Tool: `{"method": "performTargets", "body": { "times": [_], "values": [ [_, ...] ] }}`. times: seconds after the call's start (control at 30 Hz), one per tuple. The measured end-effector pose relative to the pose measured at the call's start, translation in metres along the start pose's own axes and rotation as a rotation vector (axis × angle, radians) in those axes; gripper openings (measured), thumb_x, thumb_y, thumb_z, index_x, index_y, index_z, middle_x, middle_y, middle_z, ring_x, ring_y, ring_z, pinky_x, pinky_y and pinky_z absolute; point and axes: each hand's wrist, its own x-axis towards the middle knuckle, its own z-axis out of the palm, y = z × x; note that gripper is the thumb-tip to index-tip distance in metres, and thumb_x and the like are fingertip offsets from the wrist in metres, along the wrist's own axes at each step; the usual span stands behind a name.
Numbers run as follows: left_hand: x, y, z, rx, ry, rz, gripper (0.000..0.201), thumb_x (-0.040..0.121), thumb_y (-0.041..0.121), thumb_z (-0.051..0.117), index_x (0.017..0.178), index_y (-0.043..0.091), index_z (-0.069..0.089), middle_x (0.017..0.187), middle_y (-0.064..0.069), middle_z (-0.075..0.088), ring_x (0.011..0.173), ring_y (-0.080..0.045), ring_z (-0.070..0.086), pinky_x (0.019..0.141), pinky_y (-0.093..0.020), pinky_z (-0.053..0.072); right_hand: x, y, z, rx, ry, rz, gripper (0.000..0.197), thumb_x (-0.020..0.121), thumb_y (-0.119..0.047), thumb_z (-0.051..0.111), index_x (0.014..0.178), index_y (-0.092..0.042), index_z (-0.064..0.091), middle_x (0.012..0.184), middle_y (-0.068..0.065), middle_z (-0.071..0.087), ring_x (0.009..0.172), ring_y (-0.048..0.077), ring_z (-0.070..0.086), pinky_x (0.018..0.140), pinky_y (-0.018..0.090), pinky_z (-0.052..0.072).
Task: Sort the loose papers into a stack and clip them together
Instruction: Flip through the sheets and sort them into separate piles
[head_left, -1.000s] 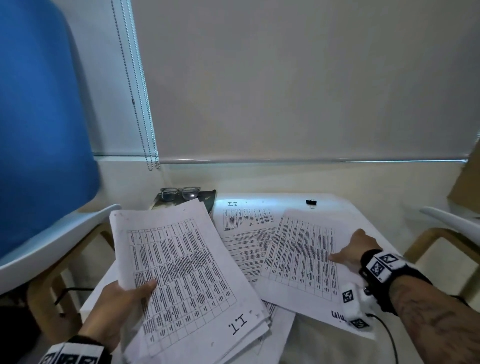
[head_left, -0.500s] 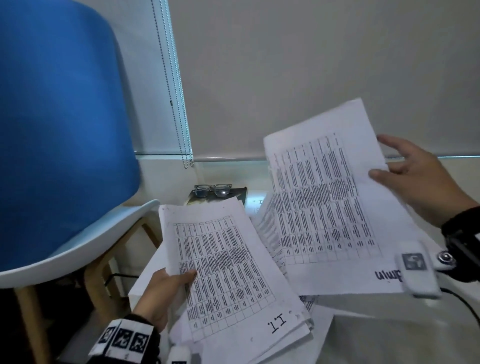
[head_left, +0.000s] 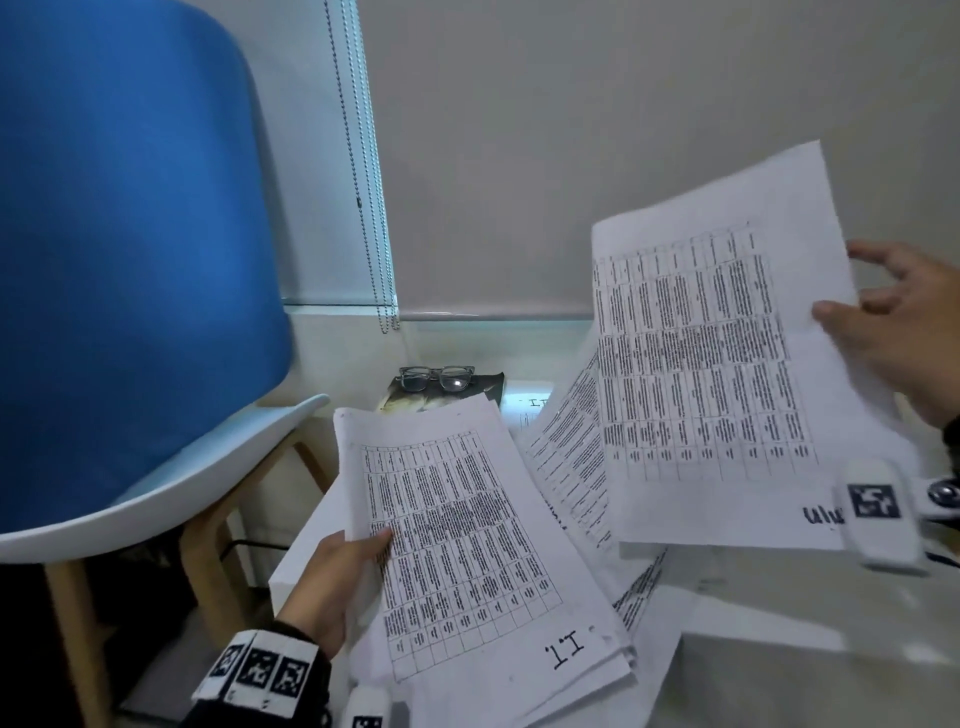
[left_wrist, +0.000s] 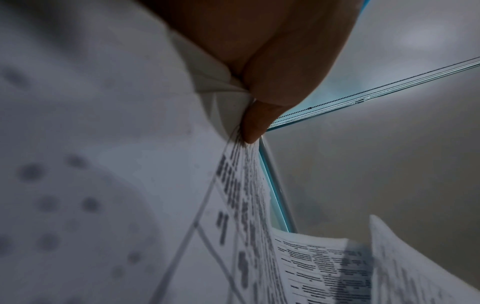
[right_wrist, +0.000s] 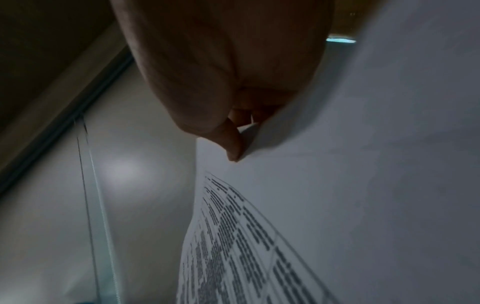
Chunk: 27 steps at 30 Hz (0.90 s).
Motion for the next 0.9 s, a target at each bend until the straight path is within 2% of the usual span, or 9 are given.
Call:
{"method": "performTargets", "body": {
  "times": [0.13, 0.23, 0.3, 0.4, 0.5, 0.67, 0.73, 0.8, 0.9],
  "values": [
    [0.0, -0.001, -0.001, 0.003, -0.002, 0.0, 0.018, 0.097, 0.004, 0.056, 0.108, -0.007, 0.065, 0.103, -0.026, 0.073, 0.095, -0.04, 0.07, 0.079, -0.04, 0.056, -0.014, 0.012, 0.004, -0.016, -0.022, 0.063, 0.049, 0.091, -0.006, 0.064, 0.114, -0.05, 0.063, 0.08, -0.02, 0.076, 0.061, 0.001, 0.073, 0.065, 0.038, 0.061],
    [0.002, -0.001, -0.001, 0.006, 0.006, 0.008, 0.019, 0.097, 0.005, 0.057, 0.108, -0.007, 0.065, 0.109, -0.029, 0.072, 0.103, -0.044, 0.068, 0.087, -0.045, 0.055, -0.017, 0.003, 0.006, -0.038, -0.004, 0.032, 0.05, 0.091, -0.008, 0.063, 0.104, -0.056, 0.062, 0.054, -0.025, 0.065, 0.041, 0.001, 0.058, 0.053, 0.025, 0.053],
    [0.002, -0.001, -0.001, 0.008, 0.004, 0.009, 0.018, 0.097, 0.005, 0.056, 0.107, -0.007, 0.066, 0.109, -0.028, 0.072, 0.104, -0.044, 0.068, 0.088, -0.045, 0.055, -0.016, -0.013, 0.008, -0.036, -0.038, -0.023, 0.047, 0.093, -0.01, 0.063, 0.107, -0.055, 0.061, 0.041, -0.021, 0.048, 0.035, 0.004, 0.039, 0.038, 0.012, 0.036],
    [0.0, -0.001, 0.001, 0.01, -0.005, 0.012, 0.016, 0.098, 0.004, 0.055, 0.105, -0.006, 0.065, 0.101, -0.025, 0.074, 0.094, -0.039, 0.07, 0.079, -0.04, 0.055, -0.013, -0.037, 0.019, 0.102, -0.066, -0.054, 0.04, 0.094, -0.005, 0.063, 0.121, -0.034, 0.058, 0.047, -0.03, 0.058, 0.041, -0.006, 0.052, 0.043, 0.006, 0.041],
    [0.0, -0.001, 0.002, 0.012, -0.003, 0.004, 0.017, 0.098, 0.005, 0.054, 0.106, -0.004, 0.066, 0.098, -0.023, 0.075, 0.092, -0.037, 0.07, 0.085, -0.044, 0.055, -0.01, -0.05, 0.036, 0.297, -0.095, -0.002, 0.036, 0.092, 0.001, 0.063, 0.118, -0.024, 0.058, 0.066, -0.017, 0.075, 0.054, -0.002, 0.068, 0.052, 0.015, 0.054],
    [0.004, -0.003, 0.001, -0.01, 0.009, -0.027, 0.026, 0.1, 0.014, 0.052, 0.117, 0.0, 0.066, 0.109, -0.017, 0.077, 0.106, -0.036, 0.069, 0.105, -0.053, 0.045, -0.028, -0.03, 0.086, 0.404, -0.183, 0.149, 0.031, 0.091, 0.011, 0.058, 0.102, -0.018, 0.062, 0.061, -0.006, 0.075, 0.049, 0.005, 0.068, 0.05, 0.021, 0.056],
    [0.006, -0.005, -0.001, -0.032, 0.0, -0.034, 0.031, 0.1, 0.019, 0.05, 0.122, 0.003, 0.065, 0.117, -0.016, 0.074, 0.11, -0.035, 0.068, 0.108, -0.052, 0.043, -0.044, -0.014, 0.109, 0.363, -0.245, 0.206, 0.03, 0.091, 0.008, 0.06, 0.109, -0.016, 0.063, 0.065, -0.004, 0.077, 0.052, 0.008, 0.07, 0.051, 0.024, 0.057],
    [0.006, -0.003, 0.0, -0.068, 0.009, -0.05, 0.035, 0.101, 0.03, 0.048, 0.125, 0.011, 0.065, 0.12, -0.013, 0.073, 0.112, -0.033, 0.068, 0.108, -0.052, 0.042, -0.062, 0.002, 0.13, 0.3, -0.287, 0.259, 0.03, 0.091, 0.004, 0.062, 0.115, -0.015, 0.063, 0.072, 0.0, 0.078, 0.059, 0.013, 0.073, 0.057, 0.03, 0.059],
    [0.008, -0.001, -0.003, -0.127, -0.03, -0.087, 0.049, 0.095, 0.056, 0.047, 0.125, 0.023, 0.066, 0.121, -0.01, 0.074, 0.115, -0.034, 0.066, 0.11, -0.054, 0.04, -0.09, 0.021, 0.158, 0.201, -0.311, 0.298, 0.025, 0.092, -0.001, 0.062, 0.112, -0.018, 0.063, 0.095, 0.009, 0.078, 0.077, 0.026, 0.076, 0.076, 0.048, 0.062]
  ]
}}
